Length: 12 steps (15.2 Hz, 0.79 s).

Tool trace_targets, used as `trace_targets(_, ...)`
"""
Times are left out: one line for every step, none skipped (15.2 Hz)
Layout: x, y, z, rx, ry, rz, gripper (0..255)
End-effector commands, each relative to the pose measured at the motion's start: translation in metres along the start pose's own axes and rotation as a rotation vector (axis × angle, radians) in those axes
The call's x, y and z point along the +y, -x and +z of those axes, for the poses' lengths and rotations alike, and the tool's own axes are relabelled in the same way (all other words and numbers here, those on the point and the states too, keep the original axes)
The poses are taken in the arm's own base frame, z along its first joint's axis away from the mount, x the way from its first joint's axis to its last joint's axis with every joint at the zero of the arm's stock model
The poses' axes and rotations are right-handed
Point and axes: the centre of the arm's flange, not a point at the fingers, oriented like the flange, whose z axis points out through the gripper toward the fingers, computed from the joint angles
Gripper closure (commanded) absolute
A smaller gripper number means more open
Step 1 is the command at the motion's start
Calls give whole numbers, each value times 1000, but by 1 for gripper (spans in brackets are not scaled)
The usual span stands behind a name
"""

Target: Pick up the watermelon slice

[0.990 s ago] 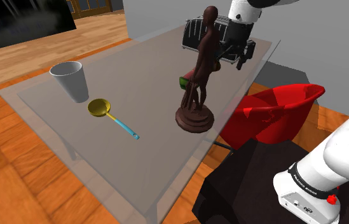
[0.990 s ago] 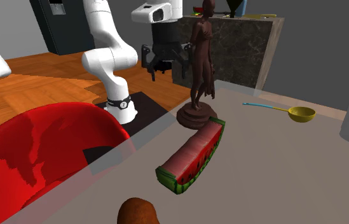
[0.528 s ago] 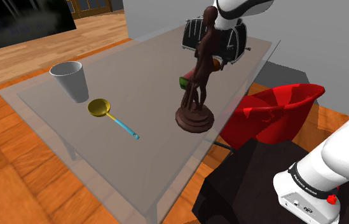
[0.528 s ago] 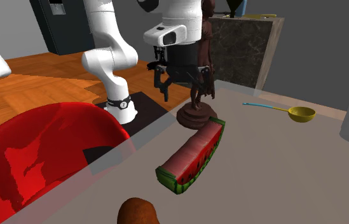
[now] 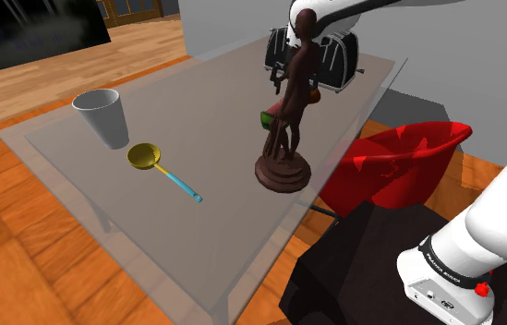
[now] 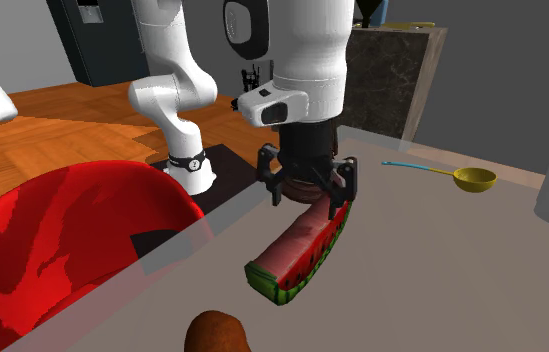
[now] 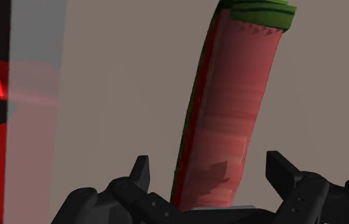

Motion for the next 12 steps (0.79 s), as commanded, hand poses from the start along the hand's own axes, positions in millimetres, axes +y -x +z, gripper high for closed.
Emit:
trace_targets(-10,-20,11,7,0,71,0)
trace_targets(-12,-24,12,8,0,82,0)
trace_targets(-12,-24,18,8,0,82,0)
trace_targets(-12,-24,23,8,0,82,0)
trace_targets(-11,-24,28,8,0,82,0)
trace_targets(-11,-24,33,8,0,82,0)
trace_targets(-11,-24,39,8,0,82,0)
trace_targets(-11,-24,44,8,0,82,0)
trace_targets(-11,-24,52,8,0,82,0)
trace_targets(-11,-24,52,8,0,82,0)
trace_targets(-11,-24,52,8,0,82,0)
trace_targets(-12,-24,53,8,0,82,255)
